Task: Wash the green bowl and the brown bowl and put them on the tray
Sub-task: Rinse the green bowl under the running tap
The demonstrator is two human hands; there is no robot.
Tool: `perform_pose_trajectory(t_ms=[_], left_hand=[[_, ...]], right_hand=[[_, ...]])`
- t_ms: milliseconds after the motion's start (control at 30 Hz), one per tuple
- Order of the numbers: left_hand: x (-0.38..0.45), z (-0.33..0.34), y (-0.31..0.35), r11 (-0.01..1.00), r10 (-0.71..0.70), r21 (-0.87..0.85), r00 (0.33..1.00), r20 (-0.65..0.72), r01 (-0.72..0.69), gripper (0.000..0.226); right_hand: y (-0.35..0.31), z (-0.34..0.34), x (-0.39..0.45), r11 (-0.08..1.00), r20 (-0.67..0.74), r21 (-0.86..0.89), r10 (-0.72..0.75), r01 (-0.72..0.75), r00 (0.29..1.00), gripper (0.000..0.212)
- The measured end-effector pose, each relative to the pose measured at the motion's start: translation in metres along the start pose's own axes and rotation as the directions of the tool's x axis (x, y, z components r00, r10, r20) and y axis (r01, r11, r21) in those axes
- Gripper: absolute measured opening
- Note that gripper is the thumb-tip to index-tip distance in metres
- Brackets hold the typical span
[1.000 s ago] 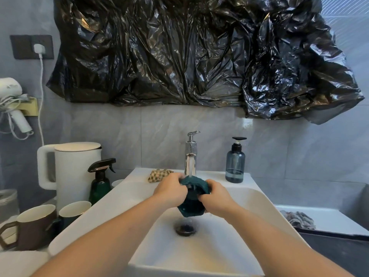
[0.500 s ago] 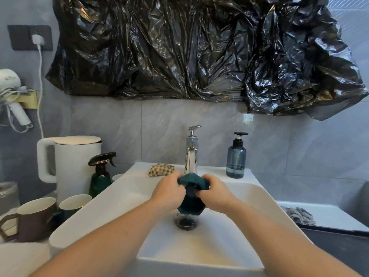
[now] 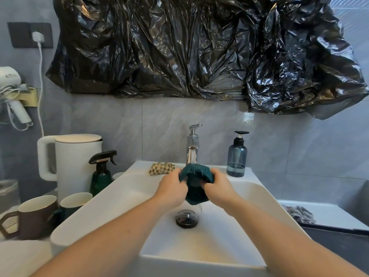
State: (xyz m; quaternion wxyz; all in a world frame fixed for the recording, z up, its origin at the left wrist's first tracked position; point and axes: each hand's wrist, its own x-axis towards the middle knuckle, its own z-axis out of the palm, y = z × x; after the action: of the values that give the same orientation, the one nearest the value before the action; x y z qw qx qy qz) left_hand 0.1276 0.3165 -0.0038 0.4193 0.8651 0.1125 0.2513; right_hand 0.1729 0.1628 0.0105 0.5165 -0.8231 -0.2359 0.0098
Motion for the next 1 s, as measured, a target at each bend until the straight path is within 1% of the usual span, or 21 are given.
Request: perform_pose_trajectory(t_ms=[67, 133, 200, 333, 400, 500, 567, 633, 800, 933, 1000], left_hand=[[0.0, -0.003, 0.0, 0.998, 0.0, 0.061, 0.998, -0.063, 0.004, 0.014], [0.001, -0.006, -0.002, 0.993, 0.007, 0.121, 0.994, -0.11, 0.006, 0.016], [0.0, -0.008, -0.002, 0.991, 0.008, 0.135, 0.995, -0.103, 0.006, 0.016], [-0.002, -0.009, 0.0, 0.998, 0.03, 0.048, 0.999, -0.021, -0.029, 0.006], [-0.005, -0.008, 0.002, 0.999, 0.04, -0.011, 0.999, 0.035, -0.04, 0.013], [-0.007, -0.009, 0.005, 0.992, 0.019, -0.124, 0.992, 0.121, -0.004, 0.021], [-0.008, -0.01, 0.007, 0.984, 0.02, -0.177, 0.992, 0.128, 0.003, 0.022], [-0.01, -0.012, 0.008, 0.98, 0.013, -0.198, 0.994, 0.11, 0.009, 0.03], [-0.005, -0.009, 0.001, 0.995, -0.005, -0.098, 0.998, 0.065, 0.011, 0.065], [-0.006, -0.007, 0.001, 0.998, -0.024, -0.061, 0.998, 0.053, 0.027, 0.08], [-0.007, -0.007, 0.002, 0.997, -0.033, -0.062, 0.998, 0.047, 0.036, 0.083]], right_hand=[[0.0, 0.002, 0.0, 1.0, 0.045, 0.004, 0.003, -0.003, 0.999, 0.035], [-0.001, 0.002, -0.001, 0.999, 0.085, -0.041, -0.001, 0.005, 0.996, 0.031], [-0.001, 0.0, -0.002, 0.999, 0.103, -0.028, 0.024, -0.021, 0.994, 0.031], [0.0, -0.002, 0.0, 0.992, 0.089, 0.064, 0.106, -0.112, 0.99, 0.036], [0.002, -0.002, 0.002, 0.976, 0.084, 0.131, 0.162, -0.172, 0.983, 0.034], [0.001, -0.002, 0.002, 0.932, 0.128, 0.242, 0.243, -0.268, 0.961, 0.029], [0.0, -0.001, 0.002, 0.913, 0.147, 0.282, 0.264, -0.296, 0.953, 0.028], [-0.001, 0.0, 0.0, 0.906, 0.17, 0.292, 0.265, -0.306, 0.949, 0.027], [-0.004, 0.002, -0.003, 0.913, 0.27, 0.214, 0.287, -0.348, 0.919, 0.021], [-0.002, 0.0, -0.003, 0.945, 0.231, 0.072, 0.296, -0.32, 0.927, 0.033], [-0.001, 0.0, -0.004, 0.95, 0.215, 0.043, 0.294, -0.309, 0.931, 0.038]])
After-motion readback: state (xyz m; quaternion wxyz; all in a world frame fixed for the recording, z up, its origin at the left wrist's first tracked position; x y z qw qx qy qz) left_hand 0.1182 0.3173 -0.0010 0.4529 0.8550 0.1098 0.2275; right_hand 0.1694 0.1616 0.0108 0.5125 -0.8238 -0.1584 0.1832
